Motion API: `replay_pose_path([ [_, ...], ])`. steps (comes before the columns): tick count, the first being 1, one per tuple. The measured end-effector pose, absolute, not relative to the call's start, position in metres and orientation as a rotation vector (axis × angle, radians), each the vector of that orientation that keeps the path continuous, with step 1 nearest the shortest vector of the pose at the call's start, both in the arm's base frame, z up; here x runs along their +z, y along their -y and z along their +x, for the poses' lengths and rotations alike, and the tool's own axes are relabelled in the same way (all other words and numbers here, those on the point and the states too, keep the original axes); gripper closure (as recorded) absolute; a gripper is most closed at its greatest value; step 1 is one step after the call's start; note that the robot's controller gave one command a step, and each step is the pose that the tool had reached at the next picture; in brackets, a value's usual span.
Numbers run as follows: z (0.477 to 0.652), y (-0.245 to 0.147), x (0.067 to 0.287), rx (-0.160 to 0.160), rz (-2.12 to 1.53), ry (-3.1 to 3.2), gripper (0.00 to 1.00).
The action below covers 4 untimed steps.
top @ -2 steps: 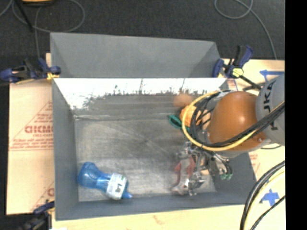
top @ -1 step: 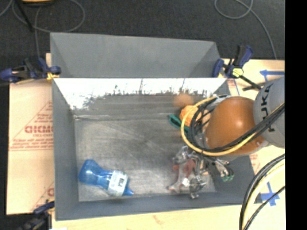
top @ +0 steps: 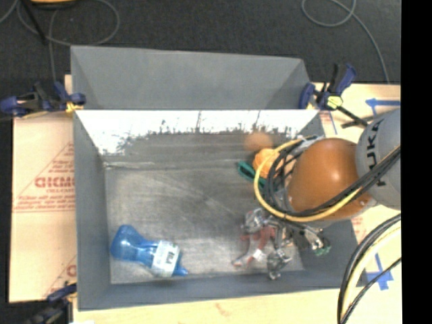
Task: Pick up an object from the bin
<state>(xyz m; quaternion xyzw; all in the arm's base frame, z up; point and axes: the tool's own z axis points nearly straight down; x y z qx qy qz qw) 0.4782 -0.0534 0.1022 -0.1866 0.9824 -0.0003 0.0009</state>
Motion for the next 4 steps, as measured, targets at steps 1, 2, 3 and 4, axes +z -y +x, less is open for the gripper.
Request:
replay_pose_path([
  [1,0.535,0.076,0.075,0.001,-0.603,-3.066,1.0],
  [2,0.535,0.076,0.075,0.001,-0.601,-3.066,1.0],
  [3,0.515,0.084,0.19,-0.001,-0.545,-3.091,1.0],
  [4,0.515,0.084,0.19,0.001,-0.544,-3.091,1.0],
])
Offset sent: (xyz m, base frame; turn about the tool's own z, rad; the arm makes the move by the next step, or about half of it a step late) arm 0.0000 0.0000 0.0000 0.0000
